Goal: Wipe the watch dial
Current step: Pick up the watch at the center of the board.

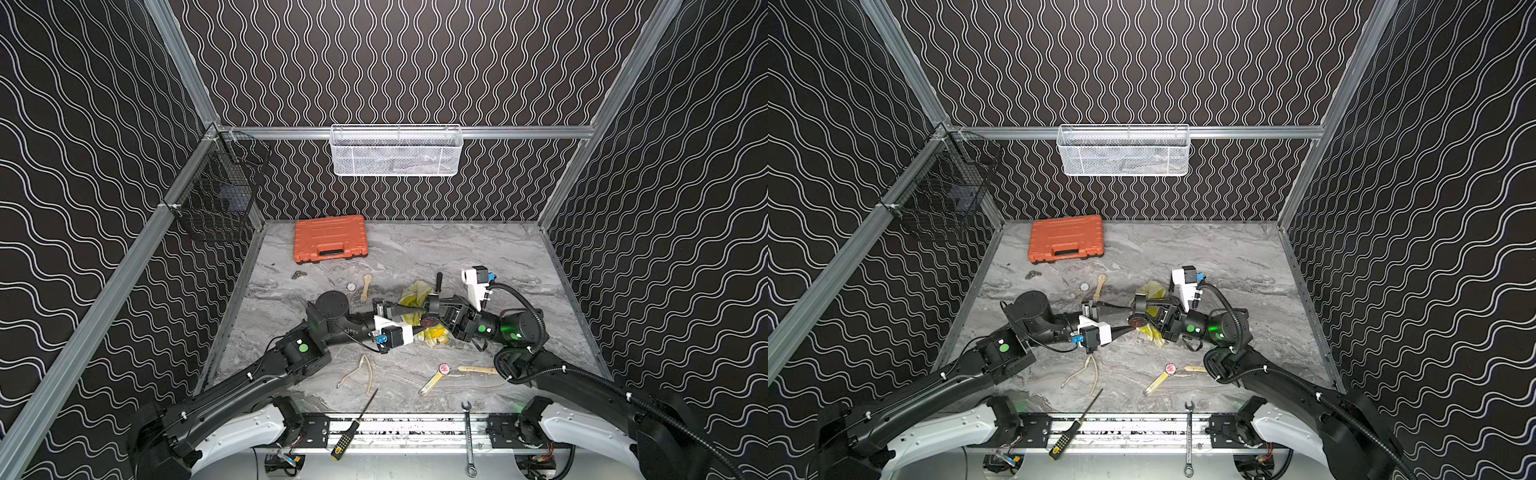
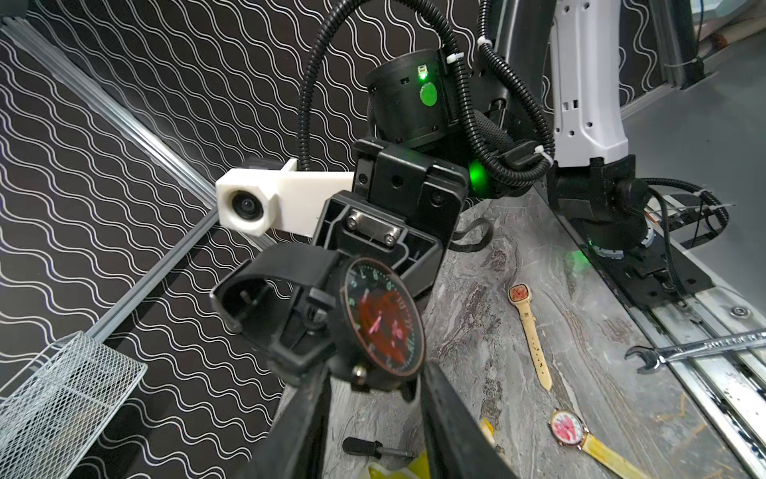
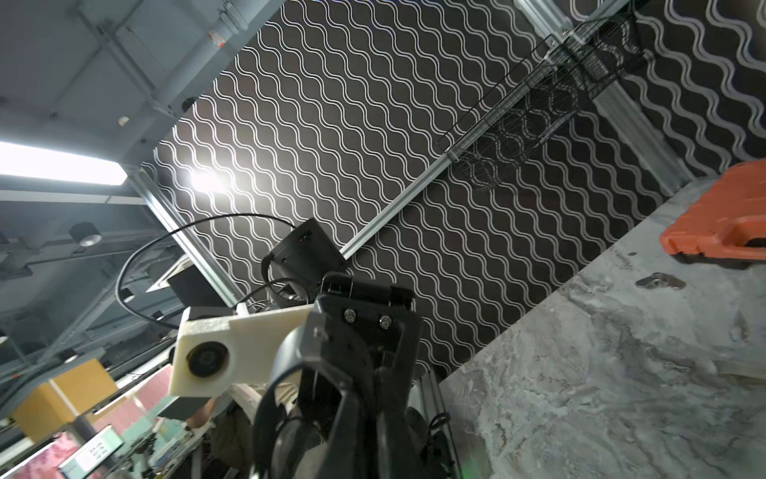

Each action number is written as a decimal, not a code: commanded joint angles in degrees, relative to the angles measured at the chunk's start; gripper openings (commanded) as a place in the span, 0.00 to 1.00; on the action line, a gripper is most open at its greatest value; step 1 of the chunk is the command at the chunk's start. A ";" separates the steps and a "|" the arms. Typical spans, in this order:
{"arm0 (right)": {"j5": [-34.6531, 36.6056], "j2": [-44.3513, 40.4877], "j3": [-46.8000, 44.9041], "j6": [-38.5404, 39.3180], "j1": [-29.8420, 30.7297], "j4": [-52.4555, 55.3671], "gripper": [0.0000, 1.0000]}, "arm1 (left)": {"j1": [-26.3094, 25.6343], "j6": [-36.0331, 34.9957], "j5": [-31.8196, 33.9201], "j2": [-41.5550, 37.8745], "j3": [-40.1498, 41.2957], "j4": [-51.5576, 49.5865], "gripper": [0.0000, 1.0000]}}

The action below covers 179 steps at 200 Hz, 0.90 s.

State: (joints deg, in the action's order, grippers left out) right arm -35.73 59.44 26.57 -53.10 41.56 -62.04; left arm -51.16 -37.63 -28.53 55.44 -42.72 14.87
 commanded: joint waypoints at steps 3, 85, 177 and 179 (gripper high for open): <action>-9.25 -0.70 1.20 5.78 2.12 11.71 0.00 | -1.27 3.21 -3.91 1.61 -0.81 -0.77 0.36; -6.90 -5.77 2.02 14.83 2.12 24.62 0.00 | -1.29 9.29 -7.21 1.66 -1.74 1.67 0.21; -5.61 -6.20 -0.10 9.99 2.03 19.05 0.00 | -1.24 15.25 -15.33 3.38 0.39 11.16 0.33; -5.79 -6.14 -0.11 9.89 2.03 18.66 0.00 | -1.27 15.00 -15.37 3.32 0.39 11.15 0.33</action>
State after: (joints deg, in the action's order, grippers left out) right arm -33.04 52.47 26.92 -42.04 42.28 -49.76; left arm -51.24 -23.20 -32.58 57.76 -42.70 19.62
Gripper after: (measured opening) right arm 0.068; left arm 0.327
